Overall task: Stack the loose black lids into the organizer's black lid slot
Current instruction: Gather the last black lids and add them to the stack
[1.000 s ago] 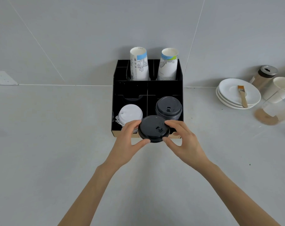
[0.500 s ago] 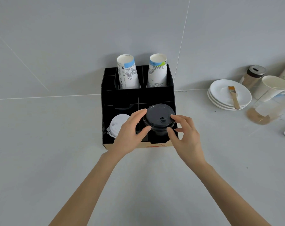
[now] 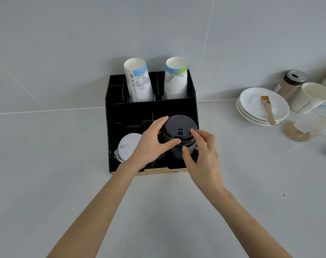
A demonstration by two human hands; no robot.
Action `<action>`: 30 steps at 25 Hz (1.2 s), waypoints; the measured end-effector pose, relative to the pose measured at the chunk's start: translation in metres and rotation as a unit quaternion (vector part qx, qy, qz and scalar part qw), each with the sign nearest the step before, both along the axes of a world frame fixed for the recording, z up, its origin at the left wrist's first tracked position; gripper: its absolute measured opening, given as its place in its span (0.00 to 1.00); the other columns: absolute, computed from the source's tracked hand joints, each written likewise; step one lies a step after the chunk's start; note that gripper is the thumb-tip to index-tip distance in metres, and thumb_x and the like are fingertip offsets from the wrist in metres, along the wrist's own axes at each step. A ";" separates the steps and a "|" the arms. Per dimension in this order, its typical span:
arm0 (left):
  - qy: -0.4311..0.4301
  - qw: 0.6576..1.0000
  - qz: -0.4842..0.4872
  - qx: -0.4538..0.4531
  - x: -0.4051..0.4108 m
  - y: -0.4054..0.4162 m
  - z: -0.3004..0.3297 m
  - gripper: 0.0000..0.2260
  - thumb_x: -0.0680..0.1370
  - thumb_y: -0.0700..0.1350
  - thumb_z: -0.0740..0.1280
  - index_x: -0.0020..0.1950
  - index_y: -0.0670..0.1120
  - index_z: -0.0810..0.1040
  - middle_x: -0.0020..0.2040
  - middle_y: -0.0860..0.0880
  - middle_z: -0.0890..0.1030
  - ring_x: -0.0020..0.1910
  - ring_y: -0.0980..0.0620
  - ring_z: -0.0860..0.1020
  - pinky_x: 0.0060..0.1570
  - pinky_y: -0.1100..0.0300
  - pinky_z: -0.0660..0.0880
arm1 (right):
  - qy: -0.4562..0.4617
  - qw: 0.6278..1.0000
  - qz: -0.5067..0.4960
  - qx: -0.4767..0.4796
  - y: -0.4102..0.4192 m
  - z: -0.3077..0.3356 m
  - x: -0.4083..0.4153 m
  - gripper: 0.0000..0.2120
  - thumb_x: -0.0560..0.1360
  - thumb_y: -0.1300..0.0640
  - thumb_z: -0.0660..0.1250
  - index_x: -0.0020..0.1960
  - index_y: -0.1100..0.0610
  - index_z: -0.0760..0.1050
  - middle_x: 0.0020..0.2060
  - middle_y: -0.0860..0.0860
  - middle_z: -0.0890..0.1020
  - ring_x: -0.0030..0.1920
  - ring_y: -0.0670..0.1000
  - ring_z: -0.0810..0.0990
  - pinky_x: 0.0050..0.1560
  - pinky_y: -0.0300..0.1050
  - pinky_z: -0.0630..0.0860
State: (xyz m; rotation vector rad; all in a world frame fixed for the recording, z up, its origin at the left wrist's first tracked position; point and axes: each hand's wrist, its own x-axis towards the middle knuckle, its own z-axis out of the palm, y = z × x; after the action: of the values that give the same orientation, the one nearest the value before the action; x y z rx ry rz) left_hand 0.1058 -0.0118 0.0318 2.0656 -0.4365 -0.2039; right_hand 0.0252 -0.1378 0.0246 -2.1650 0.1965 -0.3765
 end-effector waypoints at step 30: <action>0.003 0.995 -0.042 0.090 -0.003 -0.004 -0.009 0.32 0.73 0.45 0.67 0.71 0.46 0.53 0.74 0.48 0.60 0.72 0.52 0.59 0.65 0.65 0.55 | 0.003 0.998 0.022 -0.062 -0.013 -0.021 -0.006 0.19 0.72 0.63 0.60 0.63 0.57 0.67 0.58 0.58 0.72 0.54 0.57 0.74 0.53 0.58 0.76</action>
State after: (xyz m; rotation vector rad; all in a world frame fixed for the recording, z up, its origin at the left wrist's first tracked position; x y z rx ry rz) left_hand 0.1024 -0.0155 0.0226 2.2228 -0.5185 -0.3104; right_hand 0.0190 -0.1509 0.0033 -2.2895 0.1310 -0.3649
